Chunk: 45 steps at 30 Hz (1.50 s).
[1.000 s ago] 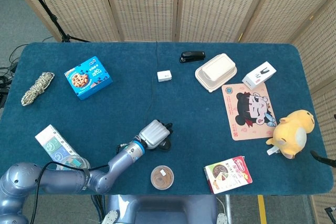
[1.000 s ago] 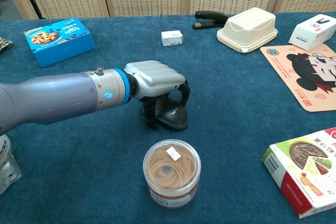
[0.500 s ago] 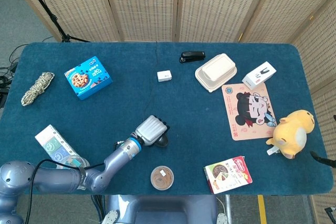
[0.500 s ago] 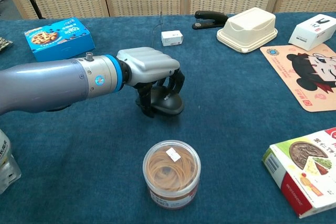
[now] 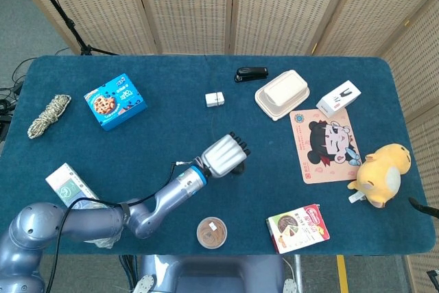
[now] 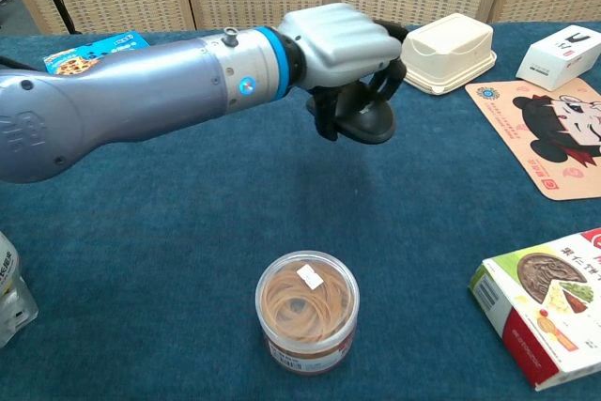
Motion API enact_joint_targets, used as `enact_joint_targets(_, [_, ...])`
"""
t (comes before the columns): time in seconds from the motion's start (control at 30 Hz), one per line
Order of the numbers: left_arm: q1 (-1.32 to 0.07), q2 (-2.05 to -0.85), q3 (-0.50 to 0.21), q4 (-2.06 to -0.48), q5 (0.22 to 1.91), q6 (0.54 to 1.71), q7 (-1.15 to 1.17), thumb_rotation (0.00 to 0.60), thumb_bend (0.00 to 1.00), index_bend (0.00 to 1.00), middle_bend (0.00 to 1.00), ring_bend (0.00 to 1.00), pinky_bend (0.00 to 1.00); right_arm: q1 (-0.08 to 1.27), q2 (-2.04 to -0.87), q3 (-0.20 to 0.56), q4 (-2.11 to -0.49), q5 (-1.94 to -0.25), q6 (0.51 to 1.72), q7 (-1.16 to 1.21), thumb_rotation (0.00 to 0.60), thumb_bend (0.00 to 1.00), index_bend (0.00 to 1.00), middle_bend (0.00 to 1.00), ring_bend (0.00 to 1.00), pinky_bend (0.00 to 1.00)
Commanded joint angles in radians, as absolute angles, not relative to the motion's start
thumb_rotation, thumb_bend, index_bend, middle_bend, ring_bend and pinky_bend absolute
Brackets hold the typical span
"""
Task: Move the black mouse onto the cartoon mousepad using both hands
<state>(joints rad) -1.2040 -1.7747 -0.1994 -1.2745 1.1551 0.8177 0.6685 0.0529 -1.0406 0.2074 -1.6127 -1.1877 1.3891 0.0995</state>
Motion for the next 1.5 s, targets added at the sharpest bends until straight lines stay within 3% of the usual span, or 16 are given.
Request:
enact_joint_targets(0.03, [-1.273,-1.835,-0.227,-1.174,1.196,0.770,0.653,0.600,0.49,0.50,0.45,0.43,0.44,0.054,-1.039,0.209,-1.610,-1.184,1.384,0.104,0.600,0.00,0.00,0.00,0.00,0.00])
enact_joint_targets(0.47, [-1.410,-2.049,-0.249,-0.814,1.275,0.686,0.518,0.600,0.47,0.49,0.44,0.41,0.44,0.061,-1.037,0.210,-1.605,-1.169,1.361,0.109,0.600,0.00,0.00,0.00,0.00,0.00])
enact_joint_targets(0.53, [-1.415,-2.068,-0.247,-0.782,1.273,0.674,0.513,0.600,0.44,0.41,0.35,0.34,0.44,0.062,-1.037,0.211,-1.603,-1.166,1.358,0.109,0.600,0.00,0.00,0.00,0.00,0.00])
enact_joint_targets(0.6, [-1.416,-2.081,-0.250,-0.764,1.261,0.657,0.509,0.600,0.38,0.20,0.14,0.17,0.38,0.063,-1.038,0.211,-1.601,-1.163,1.354,0.109,0.600,0.00,0.00,0.00,0.00,0.00])
enact_joint_targets(0.67, [-1.415,-2.084,-0.253,-0.760,1.254,0.650,0.508,0.600,0.33,0.05,0.02,0.04,0.31,0.064,-1.038,0.211,-1.600,-1.161,1.351,0.110,0.600,0.00,0.00,0.00,0.00,0.00])
enact_joint_targets(0.7, [-1.412,-2.083,-0.255,-0.763,1.248,0.648,0.508,0.600,0.31,0.01,0.00,0.01,0.28,0.064,-1.038,0.210,-1.600,-1.160,1.350,0.109,0.600,0.00,0.00,0.00,0.00,0.00])
enact_joint_targets(0.83, [-1.393,-2.053,-0.263,-0.817,1.233,0.657,0.510,0.600,0.24,0.00,0.00,0.00,0.23,0.066,-1.040,0.209,-1.603,-1.162,1.351,0.103,0.600,0.00,0.00,0.00,0.00,0.00])
enact_joint_targets(0.97, [-1.353,-1.971,-0.278,-0.944,1.215,0.689,0.505,0.600,0.21,0.00,0.00,0.00,0.20,0.066,-1.042,0.207,-1.608,-1.165,1.355,0.095,0.600,0.00,0.00,0.00,0.00,0.00])
enact_joint_targets(1.3, [-1.161,-1.569,-0.279,-1.449,1.092,0.816,0.566,0.600,0.13,0.00,0.00,0.00,0.00,0.075,-1.057,0.195,-1.612,-1.180,1.355,0.059,0.600,0.00,0.00,0.00,0.00,0.00])
enact_joint_targets(1.5, [-0.998,-1.304,-0.241,-1.674,1.037,0.930,0.530,0.600,0.12,0.00,0.00,0.00,0.00,0.100,-1.078,0.200,-1.613,-1.196,1.350,0.030,0.600,0.00,0.00,0.00,0.00,0.00])
